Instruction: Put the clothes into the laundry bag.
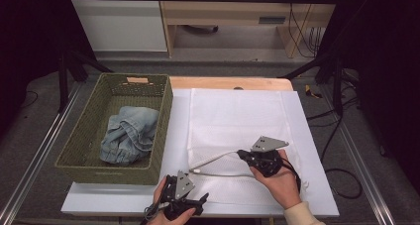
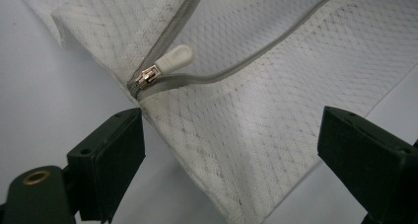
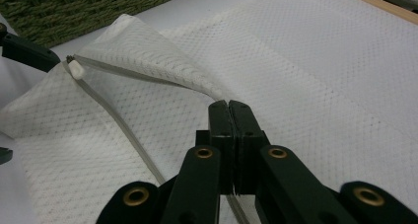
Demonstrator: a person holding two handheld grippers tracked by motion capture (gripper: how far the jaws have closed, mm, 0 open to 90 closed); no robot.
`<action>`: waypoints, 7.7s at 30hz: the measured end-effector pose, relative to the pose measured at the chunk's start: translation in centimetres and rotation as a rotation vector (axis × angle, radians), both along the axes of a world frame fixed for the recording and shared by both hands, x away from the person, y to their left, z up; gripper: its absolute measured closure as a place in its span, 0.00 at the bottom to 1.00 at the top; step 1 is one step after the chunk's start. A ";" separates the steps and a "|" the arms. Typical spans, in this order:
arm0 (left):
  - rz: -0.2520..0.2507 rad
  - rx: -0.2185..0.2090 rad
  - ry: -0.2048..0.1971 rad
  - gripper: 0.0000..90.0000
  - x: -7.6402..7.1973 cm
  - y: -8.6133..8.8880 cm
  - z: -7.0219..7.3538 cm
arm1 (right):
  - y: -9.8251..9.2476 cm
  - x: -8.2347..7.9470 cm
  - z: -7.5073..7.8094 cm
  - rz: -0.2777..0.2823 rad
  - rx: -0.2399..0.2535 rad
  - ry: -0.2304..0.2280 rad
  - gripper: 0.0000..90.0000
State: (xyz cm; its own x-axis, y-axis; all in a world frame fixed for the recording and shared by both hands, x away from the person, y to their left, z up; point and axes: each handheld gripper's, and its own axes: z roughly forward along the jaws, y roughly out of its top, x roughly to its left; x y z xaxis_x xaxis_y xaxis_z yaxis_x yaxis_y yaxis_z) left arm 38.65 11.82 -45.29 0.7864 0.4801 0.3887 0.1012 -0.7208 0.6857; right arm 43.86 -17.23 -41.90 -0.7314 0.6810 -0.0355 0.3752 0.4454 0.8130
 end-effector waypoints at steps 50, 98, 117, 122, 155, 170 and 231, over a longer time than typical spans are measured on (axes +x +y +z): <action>0.163 0.058 -0.052 0.11 5.8 8.4 13.4 | -1.2 -1.0 1.1 -0.002 0.110 -0.038 0.99; 0.098 0.423 -0.018 0.08 16.2 17.6 16.2 | -0.9 -1.0 -0.4 0.003 0.048 -0.007 0.99; 0.052 0.435 -0.008 0.08 17.6 18.2 15.0 | -1.0 -1.0 0.0 0.007 0.047 -0.014 0.99; 0.053 0.418 0.009 0.08 18.0 18.0 14.3 | -1.2 -0.9 -0.1 0.007 0.048 -0.007 0.99; -0.027 0.466 0.042 0.08 19.0 17.5 11.5 | -1.2 -1.1 -0.2 0.022 0.044 0.001 0.99; -0.105 0.504 0.048 0.05 21.3 18.1 9.5 | -1.4 -0.9 -0.3 0.024 0.049 0.008 0.99; -0.153 0.586 0.042 0.32 23.2 17.6 7.6 | -1.4 -0.9 -0.3 0.028 0.049 0.020 0.98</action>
